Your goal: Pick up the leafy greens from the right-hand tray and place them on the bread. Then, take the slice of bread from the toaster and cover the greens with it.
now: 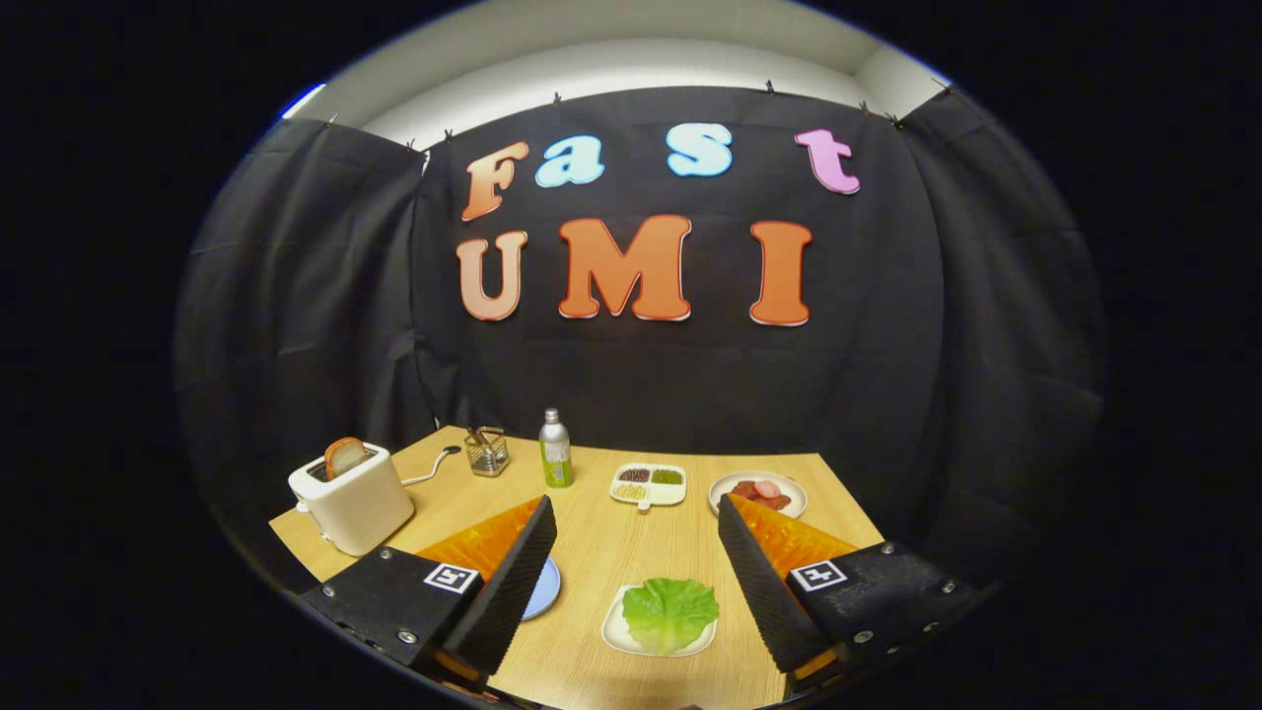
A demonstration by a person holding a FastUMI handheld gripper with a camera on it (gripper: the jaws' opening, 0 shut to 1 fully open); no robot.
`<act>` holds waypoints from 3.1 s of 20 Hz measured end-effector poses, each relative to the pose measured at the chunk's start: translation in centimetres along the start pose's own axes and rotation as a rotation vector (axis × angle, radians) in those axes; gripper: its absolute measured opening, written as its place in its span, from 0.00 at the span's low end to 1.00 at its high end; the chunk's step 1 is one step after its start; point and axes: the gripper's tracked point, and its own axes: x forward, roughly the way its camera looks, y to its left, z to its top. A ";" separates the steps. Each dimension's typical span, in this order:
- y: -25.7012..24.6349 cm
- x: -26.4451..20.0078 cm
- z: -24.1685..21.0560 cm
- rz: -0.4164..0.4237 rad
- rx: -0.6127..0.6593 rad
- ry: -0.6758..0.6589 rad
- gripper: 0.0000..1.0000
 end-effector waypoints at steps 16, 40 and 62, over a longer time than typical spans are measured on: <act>-1.0 6.9 -12.6 0.072 0.014 0.499 0.99; -3.7 11.9 -26.3 -0.007 -0.010 0.873 0.97; -1.8 11.6 -23.6 -0.004 0.090 0.808 0.15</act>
